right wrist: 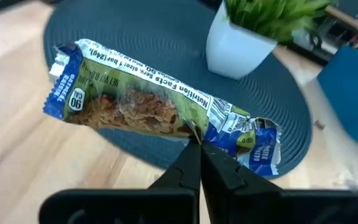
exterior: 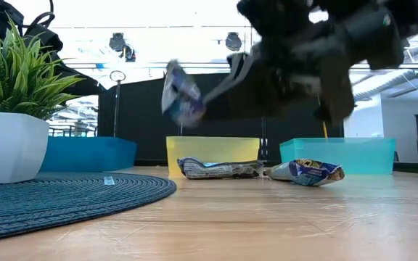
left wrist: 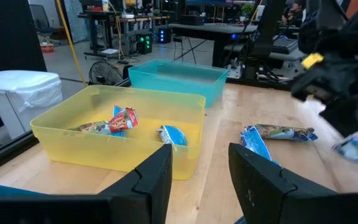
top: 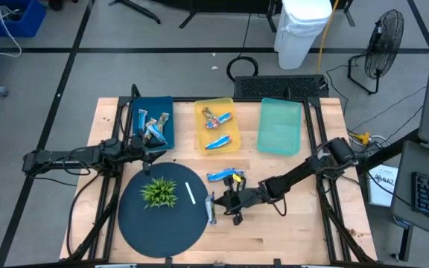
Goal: Pick and place Granola Bars by type
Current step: Put the blue granola bar into the green bin
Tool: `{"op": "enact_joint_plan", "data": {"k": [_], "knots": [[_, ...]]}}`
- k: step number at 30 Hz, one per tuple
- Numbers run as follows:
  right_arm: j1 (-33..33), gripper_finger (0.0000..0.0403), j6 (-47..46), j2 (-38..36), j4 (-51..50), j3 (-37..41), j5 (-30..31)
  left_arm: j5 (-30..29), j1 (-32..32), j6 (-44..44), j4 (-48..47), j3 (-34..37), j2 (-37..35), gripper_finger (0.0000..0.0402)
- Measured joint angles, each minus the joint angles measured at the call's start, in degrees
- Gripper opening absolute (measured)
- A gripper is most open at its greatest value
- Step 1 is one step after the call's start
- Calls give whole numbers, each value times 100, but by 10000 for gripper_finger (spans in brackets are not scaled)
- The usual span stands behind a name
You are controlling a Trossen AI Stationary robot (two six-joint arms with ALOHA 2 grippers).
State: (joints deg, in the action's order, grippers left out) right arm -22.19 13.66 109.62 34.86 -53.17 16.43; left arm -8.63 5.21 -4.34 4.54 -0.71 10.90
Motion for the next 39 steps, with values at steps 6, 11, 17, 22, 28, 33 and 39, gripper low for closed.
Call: {"op": "enact_joint_plan", "data": {"k": [6, 11, 17, 22, 28, 33, 39], "knots": [[-23, 0, 75, -587, -548, -2, 46, -1, 0, 0, 0, 0, 2, 161], [-22, 0, 63, -1124, -1290, -2, 323, -1, 0, 0, -1, 0, 2, 161], [-23, 0, -112, -1780, -2051, -2, 326, 0, 0, 0, -1, 0, 2, 161], [-40, 0, -239, -2316, -2655, -2, 327, 1, 0, 0, 0, 0, 2, 161], [-55, 0, -401, -2957, -3123, 107, 481, -1, 0, 0, 0, 0, 2, 161], [-53, 0, -662, -3633, -3110, 598, 490, -1, 0, 0, 0, 0, 2, 161], [-53, 0, -1081, -4666, -2906, 1469, 758, -1, 0, 0, 0, 0, 2, 161]]}}
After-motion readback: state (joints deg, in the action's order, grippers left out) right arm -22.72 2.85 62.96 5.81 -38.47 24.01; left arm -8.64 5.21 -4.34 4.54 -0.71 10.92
